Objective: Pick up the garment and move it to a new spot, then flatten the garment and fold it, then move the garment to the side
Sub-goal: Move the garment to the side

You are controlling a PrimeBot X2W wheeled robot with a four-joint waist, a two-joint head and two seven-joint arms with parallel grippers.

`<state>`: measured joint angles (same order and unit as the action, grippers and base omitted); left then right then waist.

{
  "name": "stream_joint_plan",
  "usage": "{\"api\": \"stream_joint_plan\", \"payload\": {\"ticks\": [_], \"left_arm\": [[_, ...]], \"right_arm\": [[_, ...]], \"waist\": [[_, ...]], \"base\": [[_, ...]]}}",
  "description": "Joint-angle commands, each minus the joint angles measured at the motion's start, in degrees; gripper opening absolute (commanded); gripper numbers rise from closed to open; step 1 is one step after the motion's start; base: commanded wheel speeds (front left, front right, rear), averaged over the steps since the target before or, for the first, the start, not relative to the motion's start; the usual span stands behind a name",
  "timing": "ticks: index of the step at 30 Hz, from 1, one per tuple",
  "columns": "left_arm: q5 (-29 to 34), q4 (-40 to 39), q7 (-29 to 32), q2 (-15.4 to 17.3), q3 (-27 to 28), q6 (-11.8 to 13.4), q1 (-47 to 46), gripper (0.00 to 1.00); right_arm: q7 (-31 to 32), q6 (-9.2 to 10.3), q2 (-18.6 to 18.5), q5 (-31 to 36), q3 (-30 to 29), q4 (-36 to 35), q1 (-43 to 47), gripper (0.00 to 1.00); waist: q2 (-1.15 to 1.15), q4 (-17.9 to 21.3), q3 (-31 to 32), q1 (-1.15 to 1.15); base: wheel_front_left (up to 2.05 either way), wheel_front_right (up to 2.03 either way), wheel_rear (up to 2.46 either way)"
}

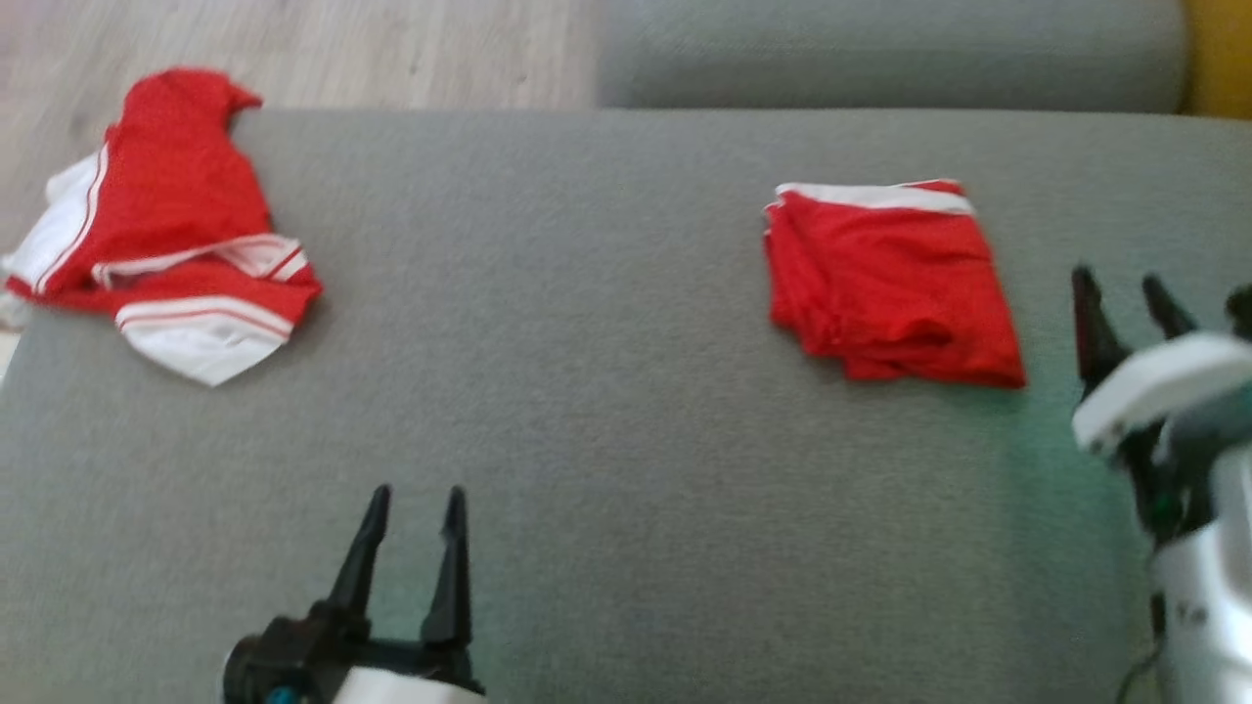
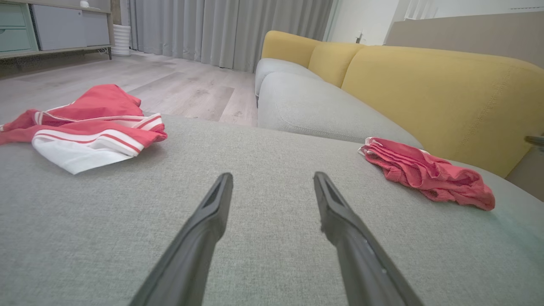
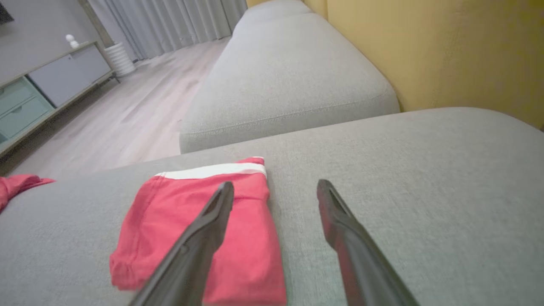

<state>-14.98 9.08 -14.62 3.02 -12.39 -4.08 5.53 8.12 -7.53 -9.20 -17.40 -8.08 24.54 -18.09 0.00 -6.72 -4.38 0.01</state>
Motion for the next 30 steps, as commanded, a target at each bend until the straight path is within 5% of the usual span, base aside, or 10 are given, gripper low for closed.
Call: {"api": "stream_joint_plan", "payload": {"ticks": [1,7,15,16,17,18,25,30], "left_arm": [[-0.03,-1.29,-0.38,-0.14,0.59,-0.15,-2.56,1.00],[-0.94,-0.45,-0.38,-0.14,-2.52,-0.18,-4.64,1.00],[-1.72,-0.40,-0.38,-0.14,-4.31,0.52,-5.30,1.00],[-1.77,-0.50,-0.38,-0.14,-4.19,0.70,-5.27,1.00],[-1.78,-0.62,-0.38,-0.14,-3.99,0.88,-5.20,1.00],[-1.75,-0.71,-0.38,-0.14,-3.92,0.92,-5.18,1.00],[-0.96,-1.38,-0.38,-0.14,-2.42,0.79,-5.71,1.00],[0.41,-1.23,-0.38,-0.14,-1.51,-0.21,-7.20,1.00]], "right_arm": [[2.49,0.04,-1.00,0.26,0.79,-0.58,-4.05,1.00],[12.26,0.04,-1.73,1.51,-4.22,10.19,-12.90,1.00],[12.14,0.04,0.06,4.27,-13.73,23.00,-18.24,1.00],[12.42,0.04,0.56,3.36,-14.01,23.87,-18.71,0.89],[12.43,0.04,0.86,2.68,-13.97,24.50,-19.10,0.31],[12.39,0.04,0.95,2.25,-13.60,24.94,-19.34,0.00],[10.19,0.04,-0.51,1.85,-10.09,24.53,-21.92,0.00],[9.59,0.04,-7.00,5.90,-7.61,23.56,-22.87,0.00]], "waist": [[0.00,-2.47,-2.48,-0.01],[0.00,-8.69,-6.34,-0.01],[0.00,-12.49,-7.82,-0.01],[0.00,-12.27,-7.88,-0.01],[0.00,-11.76,-7.89,-0.01],[0.00,-11.15,-7.92,-0.01],[0.00,-3.49,-8.95,-0.01],[0.00,2.51,-10.43,-0.01]], "base": [[0.00,0.00,0.00],[0.00,0.00,0.00],[0.00,0.00,0.00],[0.00,0.00,0.00],[0.00,0.00,0.00],[0.00,0.00,0.00],[0.00,0.00,0.00],[0.00,0.00,0.00]]}}
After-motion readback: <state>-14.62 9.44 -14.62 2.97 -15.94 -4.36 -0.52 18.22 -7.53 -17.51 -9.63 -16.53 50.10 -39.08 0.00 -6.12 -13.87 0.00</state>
